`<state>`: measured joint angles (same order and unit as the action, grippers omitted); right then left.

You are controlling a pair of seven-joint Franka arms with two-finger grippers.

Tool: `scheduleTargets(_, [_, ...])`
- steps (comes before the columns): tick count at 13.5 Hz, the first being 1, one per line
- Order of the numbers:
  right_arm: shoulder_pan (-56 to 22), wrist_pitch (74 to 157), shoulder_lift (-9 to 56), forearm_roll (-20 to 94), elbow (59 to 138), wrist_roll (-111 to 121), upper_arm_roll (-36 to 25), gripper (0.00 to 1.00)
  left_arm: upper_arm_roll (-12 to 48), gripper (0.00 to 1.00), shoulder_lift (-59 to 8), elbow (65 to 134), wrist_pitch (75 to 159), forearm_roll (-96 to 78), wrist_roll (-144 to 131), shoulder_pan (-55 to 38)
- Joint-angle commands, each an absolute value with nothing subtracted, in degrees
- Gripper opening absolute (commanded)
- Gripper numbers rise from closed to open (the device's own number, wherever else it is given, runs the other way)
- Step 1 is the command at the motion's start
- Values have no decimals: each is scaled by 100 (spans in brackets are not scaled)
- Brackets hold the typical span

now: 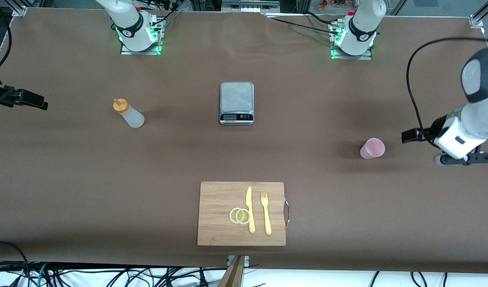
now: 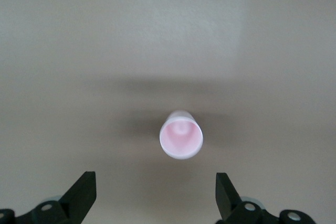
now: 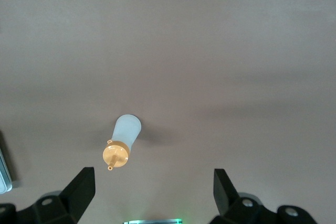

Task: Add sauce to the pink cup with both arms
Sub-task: 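Reach the left gripper down to the pink cup and grasp it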

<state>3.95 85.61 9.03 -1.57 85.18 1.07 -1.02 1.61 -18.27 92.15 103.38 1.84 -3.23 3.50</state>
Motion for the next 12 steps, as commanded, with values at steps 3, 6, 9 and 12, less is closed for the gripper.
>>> scheduleTargets(3, [422,8622,1028,-79,8420,62,-79,100,202,100,-1811,10851,12301,930,-264,439])
scheduleTargets(6, [448,8552,1046,-88,8429,97,-79,100,220,100,-1837,11486,12893,923,-193,439])
scheduleTargets(9, [448,8534,1046,-88,8429,167,-88,100,237,100,-2004,11663,13025,888,-176,448])
scheduleTargets(12, [448,8517,1055,-105,8429,167,-88,100,237,100,-2179,11663,13043,346,209,483])
